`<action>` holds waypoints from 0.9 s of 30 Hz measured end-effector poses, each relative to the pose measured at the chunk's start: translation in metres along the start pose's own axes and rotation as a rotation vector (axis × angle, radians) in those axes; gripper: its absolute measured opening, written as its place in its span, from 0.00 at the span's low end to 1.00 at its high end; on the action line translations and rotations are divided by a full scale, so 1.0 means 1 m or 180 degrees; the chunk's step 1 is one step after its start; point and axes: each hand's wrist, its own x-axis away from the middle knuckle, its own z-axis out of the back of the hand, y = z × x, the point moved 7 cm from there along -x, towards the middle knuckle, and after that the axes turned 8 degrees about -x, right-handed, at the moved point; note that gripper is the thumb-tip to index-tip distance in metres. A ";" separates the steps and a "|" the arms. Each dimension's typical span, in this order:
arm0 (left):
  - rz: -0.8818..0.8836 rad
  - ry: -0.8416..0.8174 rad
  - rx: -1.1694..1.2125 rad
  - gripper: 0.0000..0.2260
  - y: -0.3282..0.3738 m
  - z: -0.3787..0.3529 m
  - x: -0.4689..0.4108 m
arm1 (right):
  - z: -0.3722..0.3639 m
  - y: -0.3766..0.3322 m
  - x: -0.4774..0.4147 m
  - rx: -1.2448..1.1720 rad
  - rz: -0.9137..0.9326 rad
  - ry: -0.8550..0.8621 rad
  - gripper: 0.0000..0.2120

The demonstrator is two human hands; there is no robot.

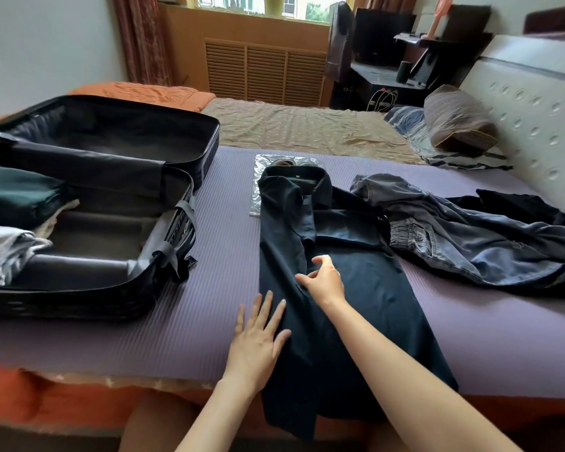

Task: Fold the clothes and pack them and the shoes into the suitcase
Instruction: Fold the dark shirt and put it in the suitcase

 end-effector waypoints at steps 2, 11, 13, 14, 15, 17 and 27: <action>0.0004 -0.0137 0.0016 0.26 -0.003 -0.012 0.001 | 0.005 0.000 -0.007 0.0244 0.0060 0.0282 0.16; 0.0225 0.0248 0.0198 0.26 -0.008 0.006 -0.011 | 0.007 -0.014 -0.009 0.0996 0.1491 0.0487 0.26; 0.0365 0.0401 0.0321 0.25 -0.013 0.015 -0.026 | -0.006 -0.027 -0.014 0.1224 0.1836 0.0100 0.27; 0.0370 0.0437 0.0273 0.26 -0.013 0.020 -0.035 | -0.014 -0.027 -0.019 0.1497 0.1871 -0.0156 0.28; 0.0323 0.0331 0.0188 0.28 -0.012 0.020 -0.044 | -0.022 -0.023 -0.024 0.1842 0.1812 -0.0411 0.28; 0.0142 0.0111 0.0037 0.34 -0.006 0.013 -0.058 | -0.032 -0.006 -0.037 0.2409 0.1478 -0.0791 0.30; 0.0370 0.0064 0.0237 0.37 -0.010 0.013 -0.082 | -0.027 -0.026 -0.042 0.2701 0.2366 0.0267 0.29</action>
